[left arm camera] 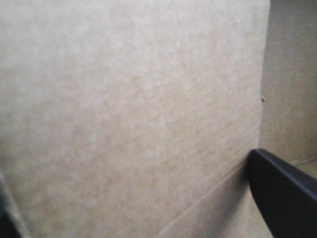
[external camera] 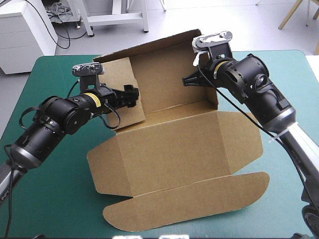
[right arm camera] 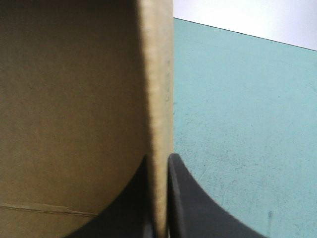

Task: Fold the box

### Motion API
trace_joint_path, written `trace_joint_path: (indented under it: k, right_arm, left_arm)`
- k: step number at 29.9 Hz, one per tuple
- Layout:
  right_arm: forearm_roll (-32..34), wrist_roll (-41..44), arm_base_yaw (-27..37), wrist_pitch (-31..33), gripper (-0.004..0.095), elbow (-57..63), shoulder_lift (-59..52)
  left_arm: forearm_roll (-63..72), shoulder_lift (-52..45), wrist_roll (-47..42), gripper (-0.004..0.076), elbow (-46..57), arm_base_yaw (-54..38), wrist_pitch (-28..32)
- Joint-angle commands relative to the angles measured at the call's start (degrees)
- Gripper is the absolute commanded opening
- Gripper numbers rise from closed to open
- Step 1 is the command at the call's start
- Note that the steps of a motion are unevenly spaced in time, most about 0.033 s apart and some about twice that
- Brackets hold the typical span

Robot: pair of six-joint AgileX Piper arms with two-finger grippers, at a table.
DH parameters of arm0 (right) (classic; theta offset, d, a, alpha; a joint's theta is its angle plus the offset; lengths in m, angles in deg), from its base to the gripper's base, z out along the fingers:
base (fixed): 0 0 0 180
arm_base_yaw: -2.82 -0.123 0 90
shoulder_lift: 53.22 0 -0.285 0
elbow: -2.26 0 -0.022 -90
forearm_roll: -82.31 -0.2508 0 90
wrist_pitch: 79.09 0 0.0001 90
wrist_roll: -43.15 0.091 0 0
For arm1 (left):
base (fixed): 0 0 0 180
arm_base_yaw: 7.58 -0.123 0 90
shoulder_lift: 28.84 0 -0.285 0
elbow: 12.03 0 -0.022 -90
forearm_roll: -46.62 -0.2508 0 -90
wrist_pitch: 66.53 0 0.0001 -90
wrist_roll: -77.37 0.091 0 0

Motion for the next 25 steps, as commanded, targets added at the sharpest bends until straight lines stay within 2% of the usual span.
trace_joint_path:
  k: [1, 7, 10, 13, 15, 23, 25]
  right_arm:
    - [1.0, 0.8, -0.2, -4.7, -0.0012, -1.7, -2.4]
    - [1.7, 0.7, -0.2, -4.7, -0.0012, -1.7, -2.4]
    - [1.7, 0.2, -0.2, -4.6, -0.0012, -1.7, -2.4]
    - [1.7, 0.1, -0.2, -4.2, -0.0012, -1.7, -2.4]
    - [1.8, -0.3, -0.2, -3.9, -0.0012, -1.7, -2.4]
    - [2.2, -0.4, -0.2, -1.9, -0.0012, -1.7, -2.4]
    - [1.8, -0.5, -0.2, 0.0, -0.0012, -1.7, -2.4]
  left_arm:
    - [-0.6, -0.4, -1.0, 0.0685, -1.8, 0.4, 4.0]
    - [-0.6, -0.2, -0.5, 0.0660, -1.8, 0.4, 4.2]
    - [-0.6, -0.2, -0.5, 0.0557, -1.8, 0.4, 4.3]
    - [-0.6, -0.2, -0.5, 0.0272, -1.8, 0.4, 5.7]
    - [-0.6, -0.2, -0.5, -0.0011, -1.8, 0.4, 6.7]
    - [-0.6, -0.2, -0.5, -0.0010, -1.8, 0.4, 7.2]
    - [-0.7, 0.2, 0.4, -0.0010, -3.3, 0.4, 5.2]
